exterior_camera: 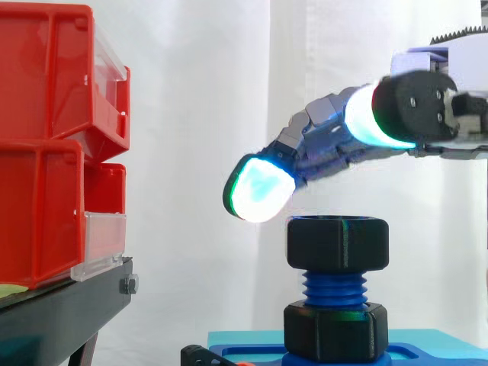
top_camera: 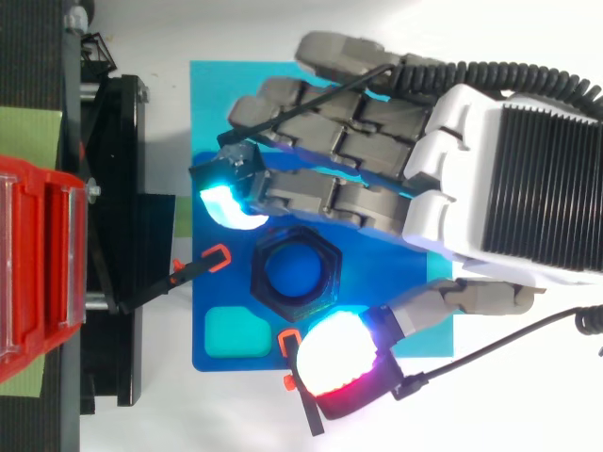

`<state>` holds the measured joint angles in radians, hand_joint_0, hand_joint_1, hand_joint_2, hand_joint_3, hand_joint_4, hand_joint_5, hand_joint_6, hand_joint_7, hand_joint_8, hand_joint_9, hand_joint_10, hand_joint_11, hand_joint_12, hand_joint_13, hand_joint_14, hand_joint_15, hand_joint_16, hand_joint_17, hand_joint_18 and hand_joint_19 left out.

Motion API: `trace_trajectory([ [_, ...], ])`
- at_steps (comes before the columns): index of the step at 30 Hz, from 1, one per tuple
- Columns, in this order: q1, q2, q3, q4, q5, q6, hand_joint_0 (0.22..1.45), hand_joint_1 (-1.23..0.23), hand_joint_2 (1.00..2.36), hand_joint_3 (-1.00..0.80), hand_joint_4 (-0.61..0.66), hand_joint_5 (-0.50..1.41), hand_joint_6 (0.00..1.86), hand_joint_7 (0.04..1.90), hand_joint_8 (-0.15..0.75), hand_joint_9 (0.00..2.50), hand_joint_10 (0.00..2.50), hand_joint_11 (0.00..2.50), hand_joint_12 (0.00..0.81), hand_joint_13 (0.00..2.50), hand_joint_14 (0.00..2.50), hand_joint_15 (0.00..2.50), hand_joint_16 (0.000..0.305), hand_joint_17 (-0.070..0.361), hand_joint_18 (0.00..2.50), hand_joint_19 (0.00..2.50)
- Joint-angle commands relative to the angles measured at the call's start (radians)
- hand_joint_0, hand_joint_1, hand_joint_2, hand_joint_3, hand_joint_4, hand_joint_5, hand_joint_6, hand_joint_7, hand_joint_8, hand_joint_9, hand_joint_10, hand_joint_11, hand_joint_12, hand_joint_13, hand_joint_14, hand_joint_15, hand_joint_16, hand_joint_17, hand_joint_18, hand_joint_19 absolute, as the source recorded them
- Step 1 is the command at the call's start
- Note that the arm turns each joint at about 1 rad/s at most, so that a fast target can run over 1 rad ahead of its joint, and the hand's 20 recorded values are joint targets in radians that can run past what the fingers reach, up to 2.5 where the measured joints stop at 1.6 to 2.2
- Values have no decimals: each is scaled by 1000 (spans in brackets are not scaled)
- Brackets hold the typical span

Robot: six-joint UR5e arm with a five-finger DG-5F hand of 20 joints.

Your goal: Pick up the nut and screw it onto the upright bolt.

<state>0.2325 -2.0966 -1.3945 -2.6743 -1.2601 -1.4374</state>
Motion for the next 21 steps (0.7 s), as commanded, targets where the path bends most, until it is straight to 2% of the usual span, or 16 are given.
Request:
trace_trajectory([
  [1, 2, 0, 0, 30, -10, -2, 456, -57, 1000, -500, 54, -223, 500, 541, 146, 134, 0, 0, 311, 66, 0, 0, 38, 86, 0, 0],
  [3, 2, -2, 0, 70, -25, -2, 459, -27, 1000, -500, 54, -222, 500, 546, 145, 108, 0, 0, 312, 24, 0, 0, 38, 86, 0, 0],
  [4, 2, -2, 0, 70, -25, -2, 461, -11, 1000, -500, 56, -221, 500, 548, 143, 94, 0, 0, 309, 14, 0, 0, 38, 86, 0, 0],
  [5, 1, -22, 0, 105, -45, 0, 462, -6, 1000, -500, 57, -218, 500, 554, 143, 89, 0, 0, 309, 10, 0, 0, 38, 86, 0, 0],
  [8, -1, -37, 0, 131, -58, 0, 464, 2, 1000, -500, 72, -207, 501, 564, 145, 87, 0, 0, 308, 16, 0, 0, 38, 86, 0, 0],
  [9, 4, -48, 0, 139, -58, 5, 469, -4, 1000, -500, 82, -201, 501, 564, 153, 112, 0, 0, 307, 46, 0, 0, 38, 85, 0, 0],
  [14, 4, -48, 0, 103, -54, 18, 478, -25, 1000, -500, 112, -183, 501, 595, 170, 196, 0, 0, 299, 138, 0, 0, 36, 81, 0, 0],
  [21, 5, -48, 0, 97, -61, 18, 491, -74, 1000, -500, 189, -130, 503, 855, 202, 302, 0, 0, 294, 231, 0, 0, 33, 74, 0, 0],
])
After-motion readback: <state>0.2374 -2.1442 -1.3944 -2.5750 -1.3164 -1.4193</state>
